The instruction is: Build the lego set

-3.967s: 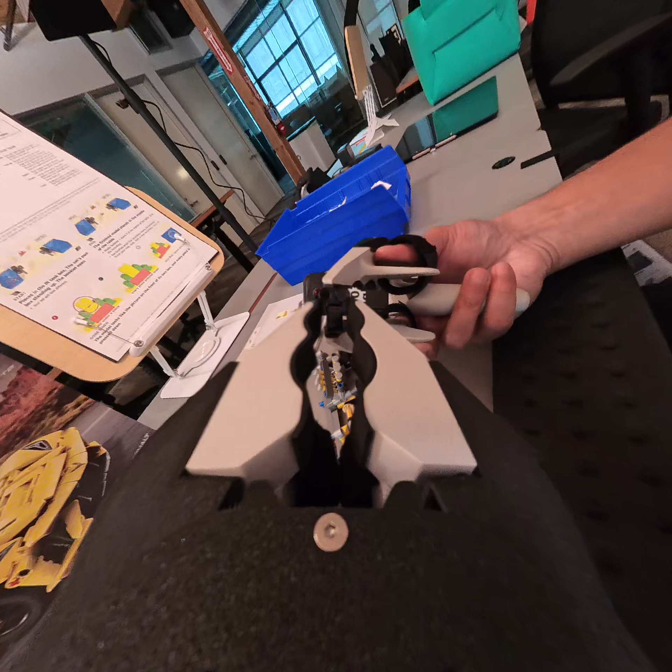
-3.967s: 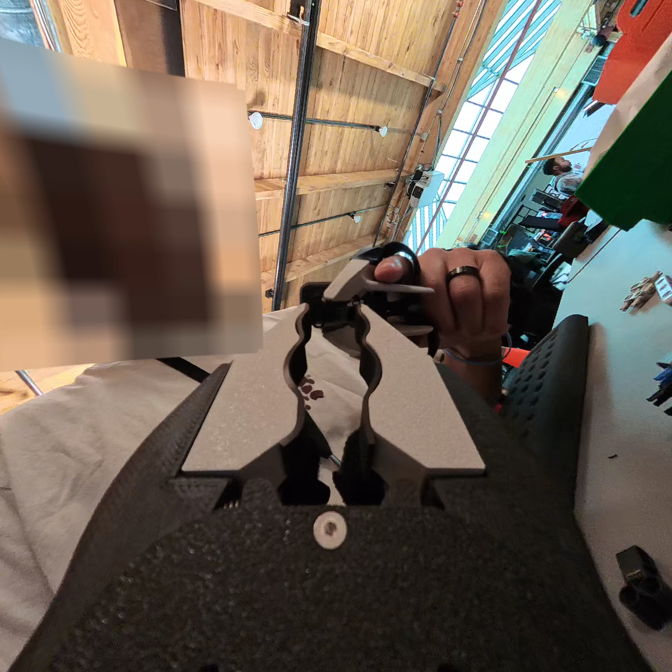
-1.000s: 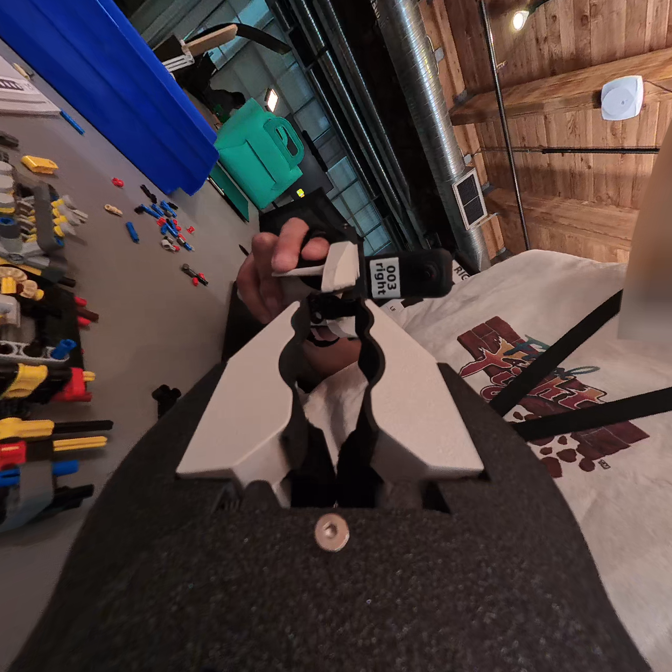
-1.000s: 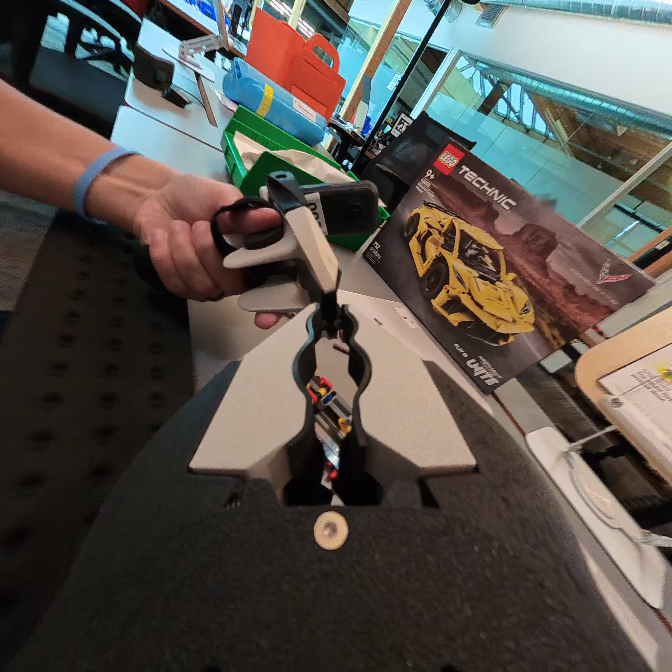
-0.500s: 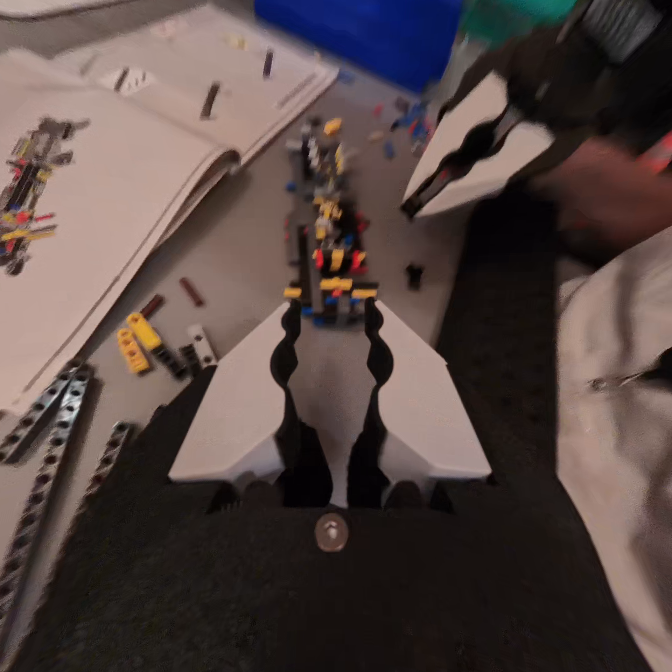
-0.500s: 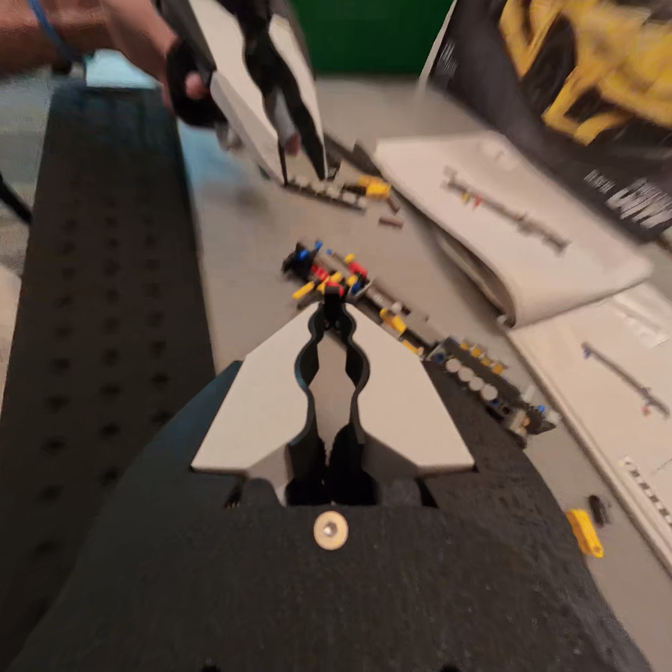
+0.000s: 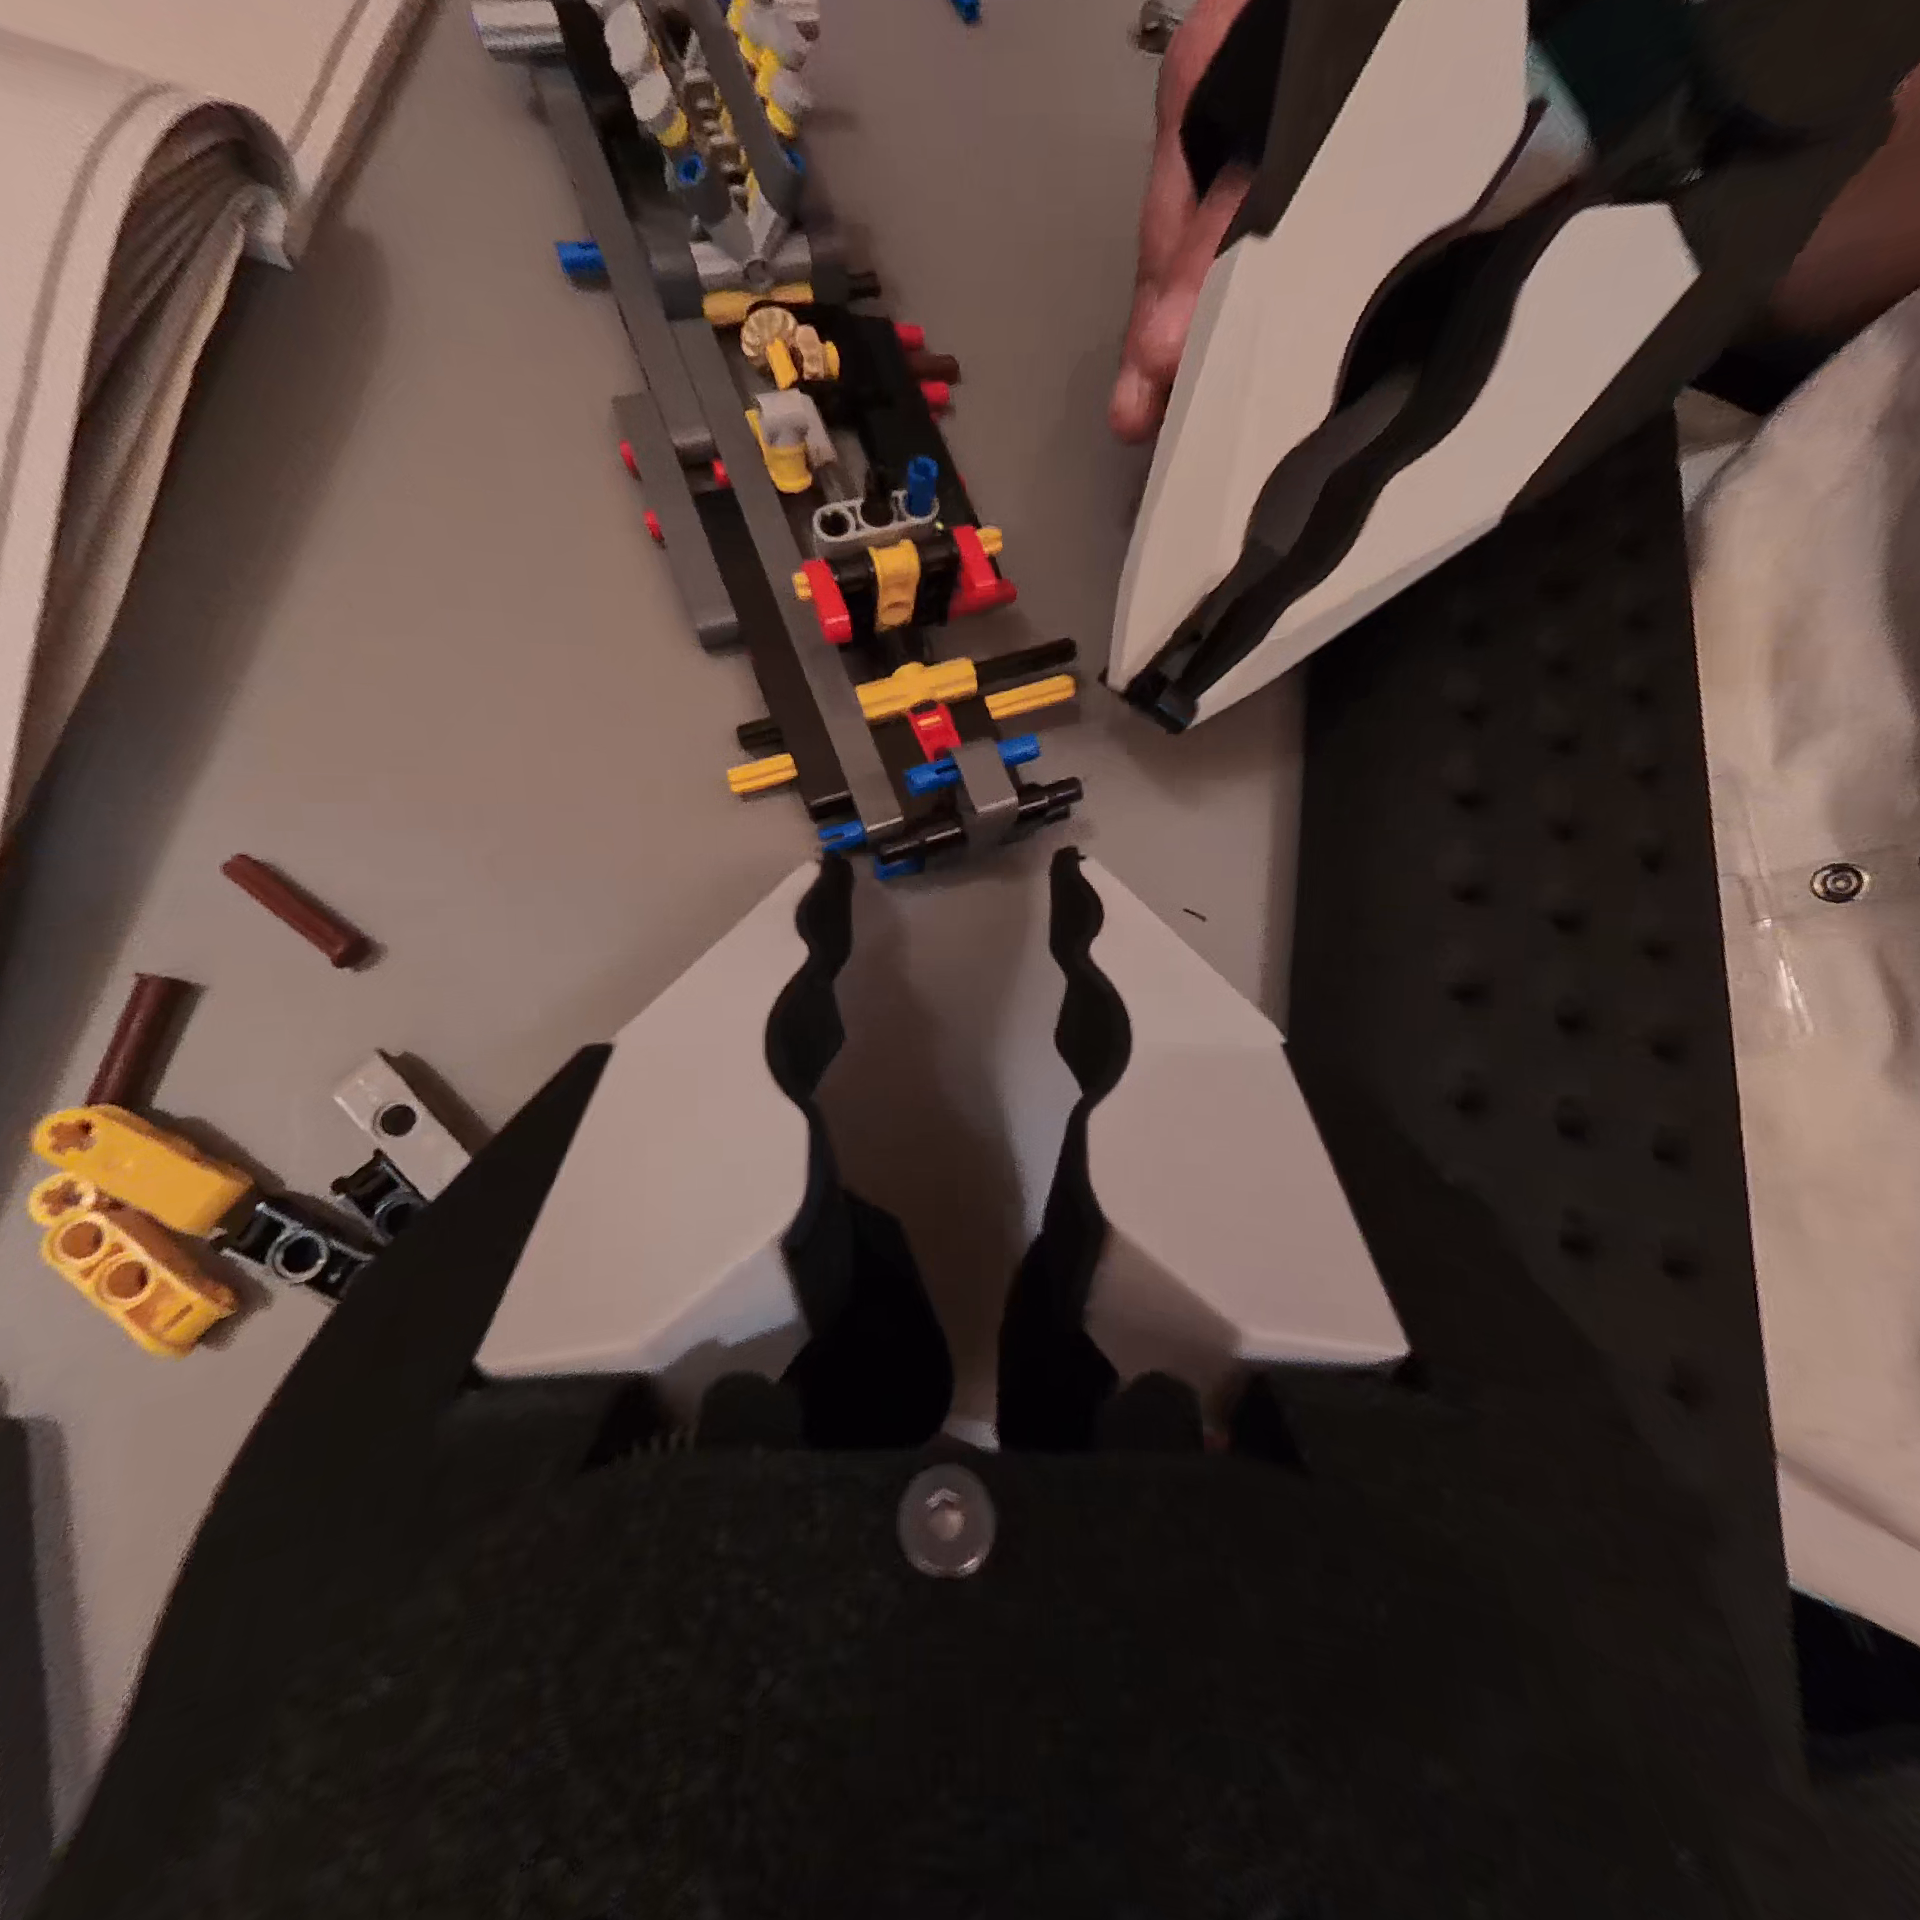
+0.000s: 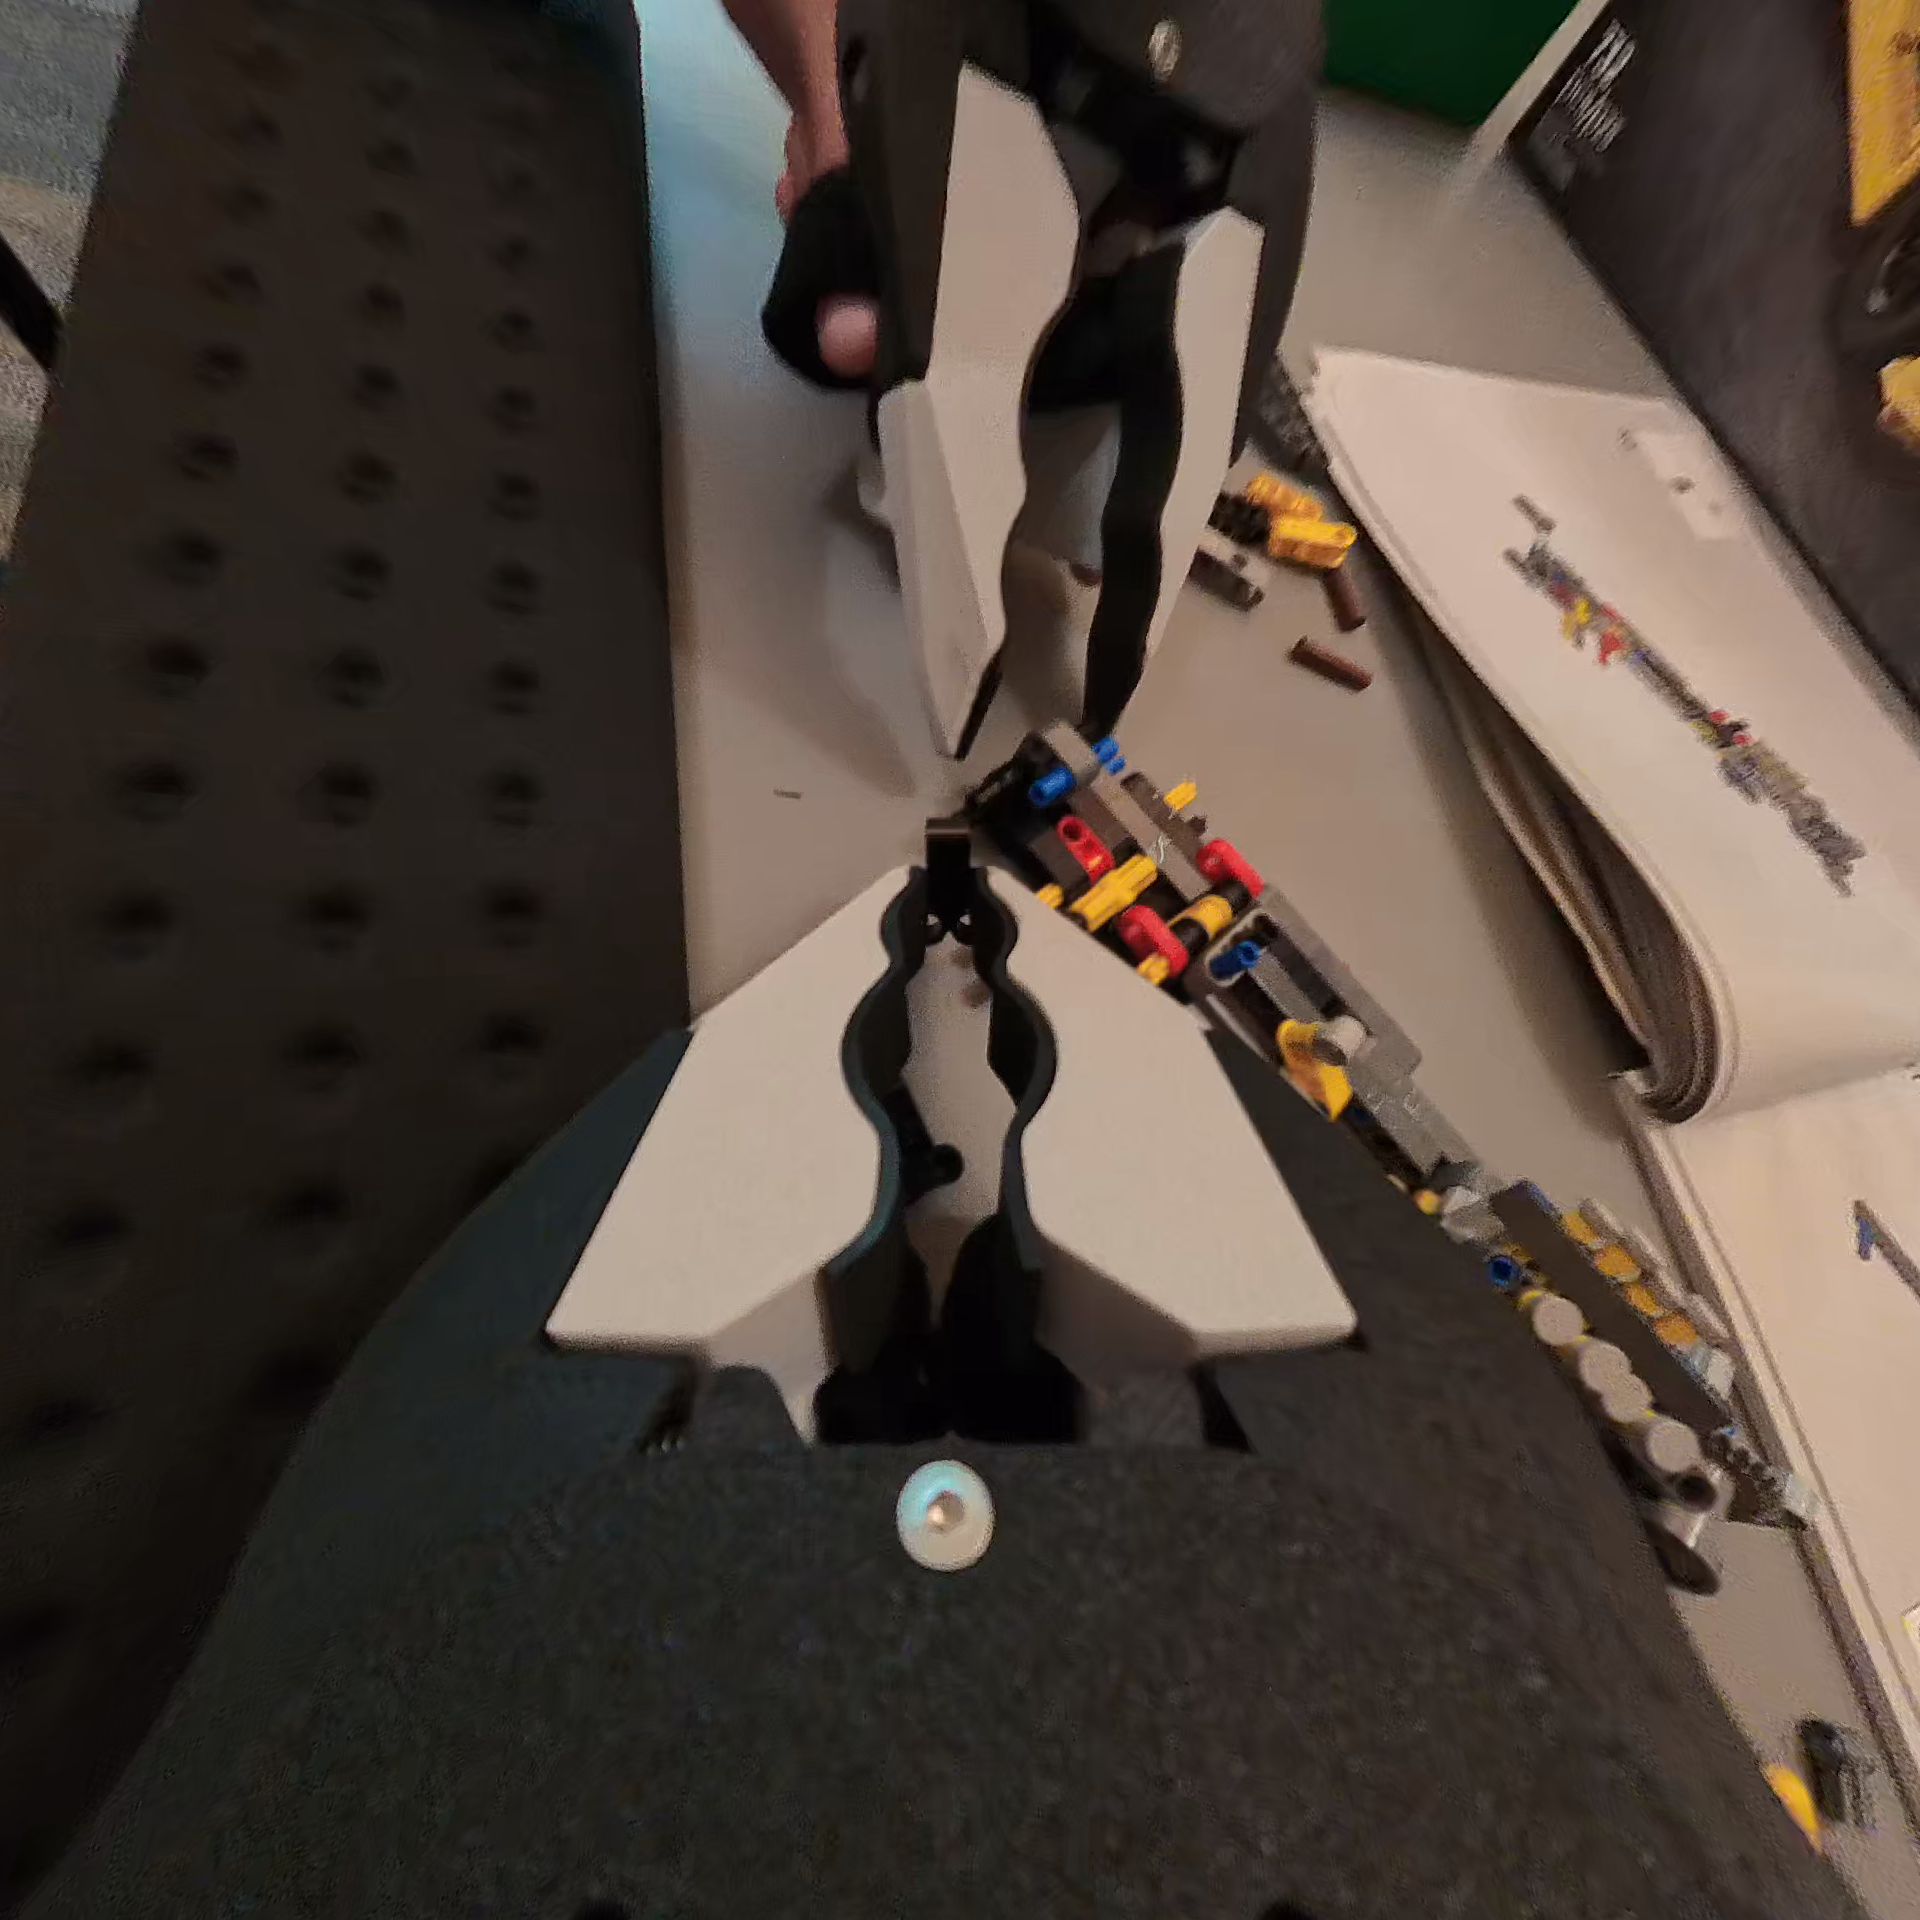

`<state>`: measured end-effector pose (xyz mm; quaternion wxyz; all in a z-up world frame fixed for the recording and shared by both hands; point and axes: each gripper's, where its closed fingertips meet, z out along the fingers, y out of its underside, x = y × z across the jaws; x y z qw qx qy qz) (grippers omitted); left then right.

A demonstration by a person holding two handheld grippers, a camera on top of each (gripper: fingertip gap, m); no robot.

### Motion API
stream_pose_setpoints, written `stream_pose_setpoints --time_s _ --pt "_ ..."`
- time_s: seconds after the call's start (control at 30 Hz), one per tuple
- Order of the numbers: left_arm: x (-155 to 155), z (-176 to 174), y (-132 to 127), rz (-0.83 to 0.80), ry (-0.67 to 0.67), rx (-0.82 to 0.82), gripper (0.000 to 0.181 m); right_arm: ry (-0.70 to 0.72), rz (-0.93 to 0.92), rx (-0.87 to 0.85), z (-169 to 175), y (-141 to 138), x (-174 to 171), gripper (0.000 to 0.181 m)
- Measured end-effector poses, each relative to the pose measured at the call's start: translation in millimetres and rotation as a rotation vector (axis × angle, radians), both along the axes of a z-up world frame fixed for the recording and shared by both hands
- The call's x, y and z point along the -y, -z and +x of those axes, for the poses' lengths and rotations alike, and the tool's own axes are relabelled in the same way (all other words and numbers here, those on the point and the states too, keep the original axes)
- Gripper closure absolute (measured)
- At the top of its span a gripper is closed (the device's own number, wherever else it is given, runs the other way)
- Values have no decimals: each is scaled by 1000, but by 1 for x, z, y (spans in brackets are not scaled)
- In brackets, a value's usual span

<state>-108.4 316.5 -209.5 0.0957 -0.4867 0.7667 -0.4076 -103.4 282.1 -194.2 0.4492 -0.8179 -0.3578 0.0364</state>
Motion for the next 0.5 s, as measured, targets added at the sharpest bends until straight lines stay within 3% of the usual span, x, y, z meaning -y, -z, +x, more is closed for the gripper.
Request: stream_pose_setpoints --time_s 0.23,0.5 --pt "15 4 1 35 55 24 144 15 37 137 5 8 -3 174" --pt "45 7 -19 40 69 144 149 60 97 16 7 -21 19 174"
